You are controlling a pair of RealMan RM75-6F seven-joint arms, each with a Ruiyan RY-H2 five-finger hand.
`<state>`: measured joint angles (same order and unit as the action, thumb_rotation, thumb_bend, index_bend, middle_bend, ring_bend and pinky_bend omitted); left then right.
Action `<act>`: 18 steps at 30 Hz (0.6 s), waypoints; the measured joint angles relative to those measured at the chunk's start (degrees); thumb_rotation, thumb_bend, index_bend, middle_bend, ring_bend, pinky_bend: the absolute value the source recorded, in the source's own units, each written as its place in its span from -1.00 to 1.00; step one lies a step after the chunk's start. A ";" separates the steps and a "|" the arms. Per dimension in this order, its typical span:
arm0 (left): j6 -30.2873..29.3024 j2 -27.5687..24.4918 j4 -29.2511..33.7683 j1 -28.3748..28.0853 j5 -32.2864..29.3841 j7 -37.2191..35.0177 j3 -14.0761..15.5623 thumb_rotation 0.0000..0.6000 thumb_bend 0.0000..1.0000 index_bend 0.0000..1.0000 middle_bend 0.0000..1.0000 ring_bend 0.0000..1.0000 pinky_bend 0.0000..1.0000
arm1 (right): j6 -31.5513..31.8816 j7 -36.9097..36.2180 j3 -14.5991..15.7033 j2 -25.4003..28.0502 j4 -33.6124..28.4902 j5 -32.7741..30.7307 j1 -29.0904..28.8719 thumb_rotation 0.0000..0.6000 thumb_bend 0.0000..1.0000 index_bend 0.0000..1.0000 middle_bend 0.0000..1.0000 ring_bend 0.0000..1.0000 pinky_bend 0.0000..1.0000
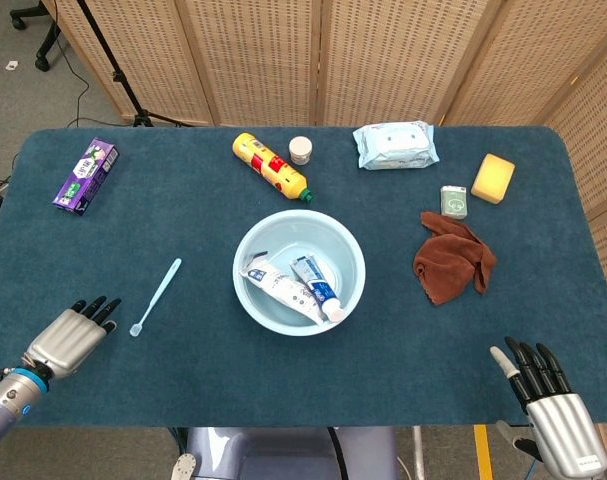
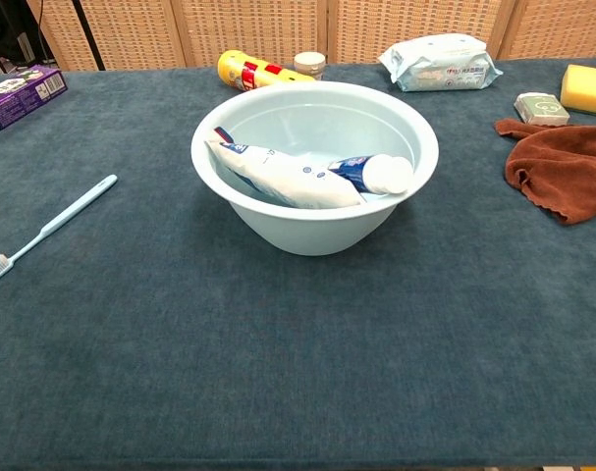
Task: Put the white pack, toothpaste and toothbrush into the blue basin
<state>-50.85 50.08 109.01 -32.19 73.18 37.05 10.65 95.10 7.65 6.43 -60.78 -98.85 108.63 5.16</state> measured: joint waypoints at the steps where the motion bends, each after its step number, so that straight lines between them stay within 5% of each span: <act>1: 0.07 0.19 -0.22 0.07 -0.17 0.13 -0.01 1.00 -0.22 -0.41 -1.00 -0.89 -0.57 | 0.03 -0.01 0.00 0.01 0.01 0.01 0.00 1.00 -0.79 -0.88 -1.00 -1.00 -1.00; 18: -1.05 6.11 -4.22 1.29 -3.93 2.61 -1.22 1.00 -0.22 -0.41 -1.00 -0.88 -0.57 | 0.04 0.14 0.05 -0.05 -0.01 0.15 0.04 1.00 -0.79 -0.88 -1.00 -1.00 -1.00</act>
<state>-51.91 56.19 104.79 -30.90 69.25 39.66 9.44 95.14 7.80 6.48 -60.83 -98.86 108.78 5.20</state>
